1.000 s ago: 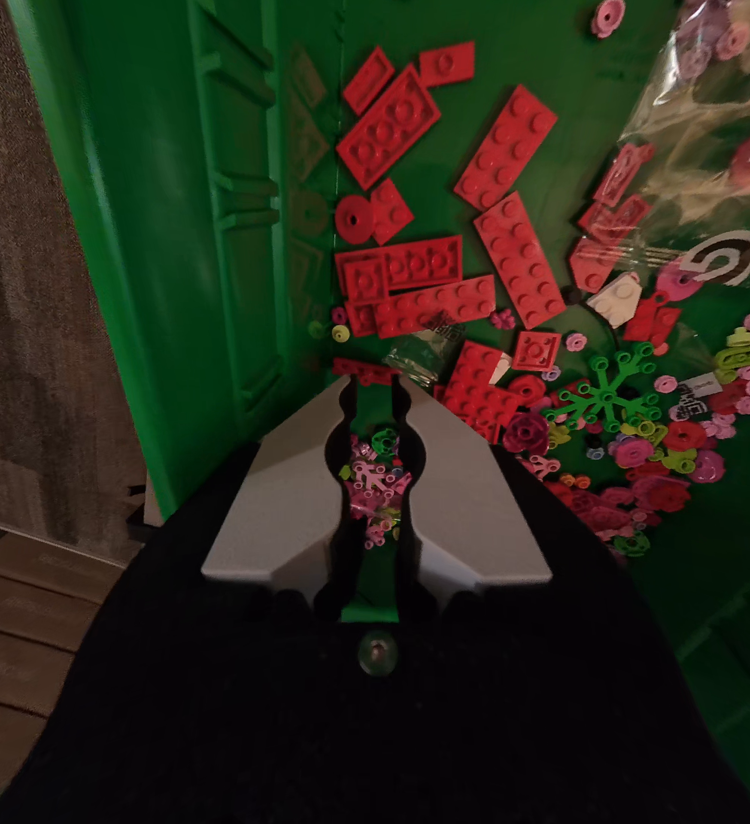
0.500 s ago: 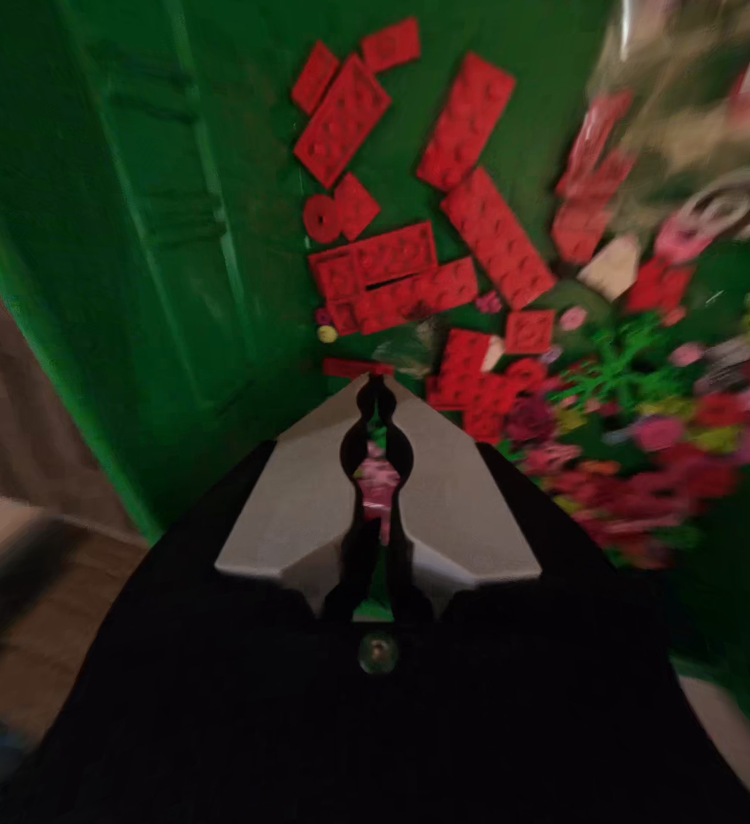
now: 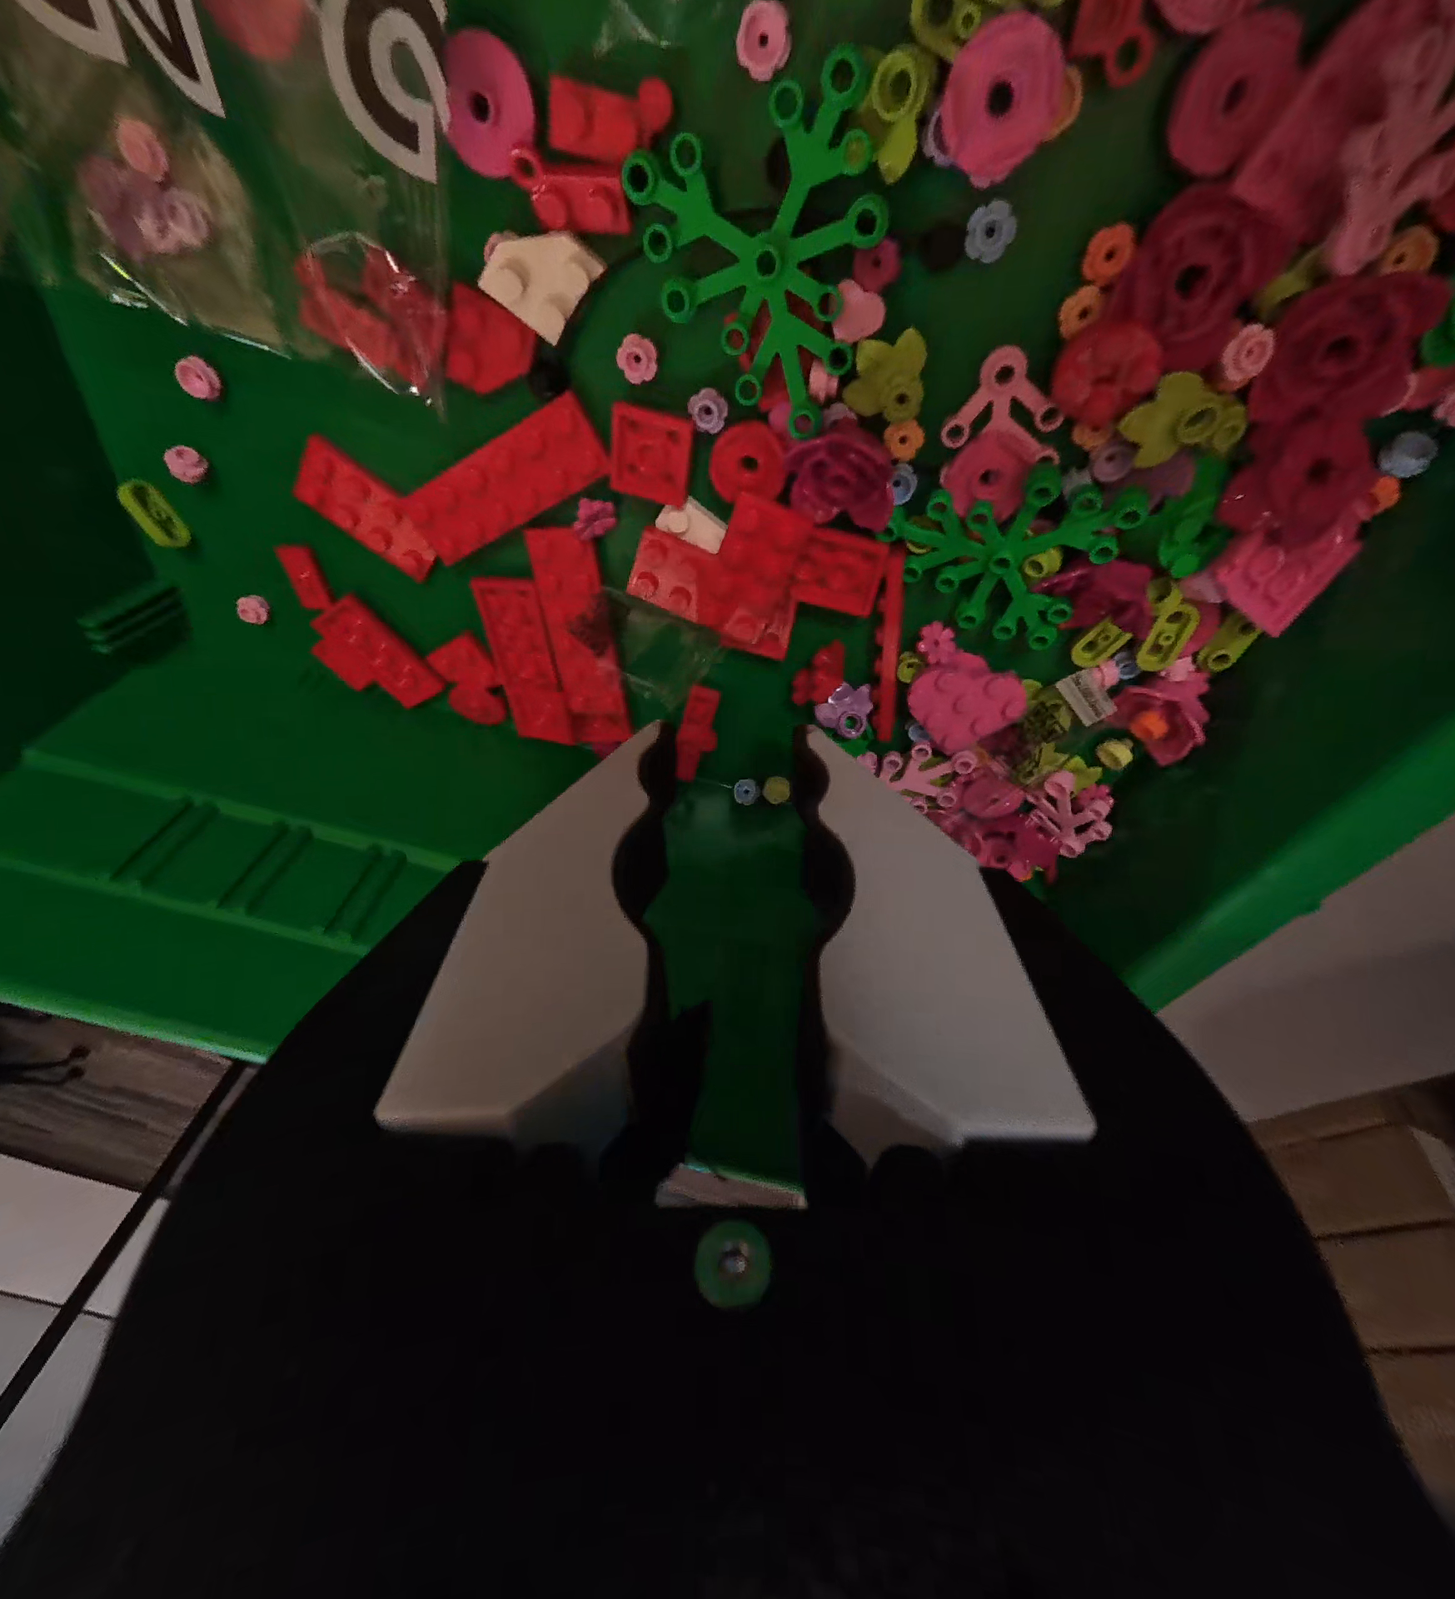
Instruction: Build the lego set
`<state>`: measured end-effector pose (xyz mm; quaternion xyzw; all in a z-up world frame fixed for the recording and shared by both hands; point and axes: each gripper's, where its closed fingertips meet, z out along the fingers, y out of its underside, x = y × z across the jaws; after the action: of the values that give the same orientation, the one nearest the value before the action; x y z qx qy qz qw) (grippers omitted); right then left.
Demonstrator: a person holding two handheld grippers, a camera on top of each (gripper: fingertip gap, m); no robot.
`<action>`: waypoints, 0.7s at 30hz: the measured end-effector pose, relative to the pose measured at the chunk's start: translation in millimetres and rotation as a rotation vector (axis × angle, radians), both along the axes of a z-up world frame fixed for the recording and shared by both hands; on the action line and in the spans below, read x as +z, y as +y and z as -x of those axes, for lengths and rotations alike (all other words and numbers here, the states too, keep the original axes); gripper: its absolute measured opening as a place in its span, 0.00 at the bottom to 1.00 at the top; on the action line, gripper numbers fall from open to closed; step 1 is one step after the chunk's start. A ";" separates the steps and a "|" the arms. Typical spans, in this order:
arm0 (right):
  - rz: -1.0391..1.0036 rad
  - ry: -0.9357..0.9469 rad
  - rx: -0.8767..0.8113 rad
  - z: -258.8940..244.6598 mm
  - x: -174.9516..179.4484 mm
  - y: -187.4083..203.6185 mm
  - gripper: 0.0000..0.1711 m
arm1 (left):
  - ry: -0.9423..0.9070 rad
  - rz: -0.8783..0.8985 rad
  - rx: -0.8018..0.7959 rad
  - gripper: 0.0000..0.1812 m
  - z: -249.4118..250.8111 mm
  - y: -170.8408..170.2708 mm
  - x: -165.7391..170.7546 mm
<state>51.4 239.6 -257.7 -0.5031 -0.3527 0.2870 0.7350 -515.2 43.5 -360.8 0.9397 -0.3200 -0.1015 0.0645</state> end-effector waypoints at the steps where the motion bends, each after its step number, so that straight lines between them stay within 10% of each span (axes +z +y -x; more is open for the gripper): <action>1: -0.003 -0.004 -0.002 0.4 -0.2 0.1 0.00 | -0.004 0.008 -0.002 0.15 1.8 0.2 -0.1; 21: -0.048 -0.066 -0.036 6.0 -4.2 0.7 0.00 | 0.047 0.146 -0.080 0.15 14.4 -8.6 -16.2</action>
<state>45.4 240.3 -262.0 -0.5008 -0.3743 0.2486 0.7397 -529.7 35.0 -377.0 0.9164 -0.3622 -0.1024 0.1364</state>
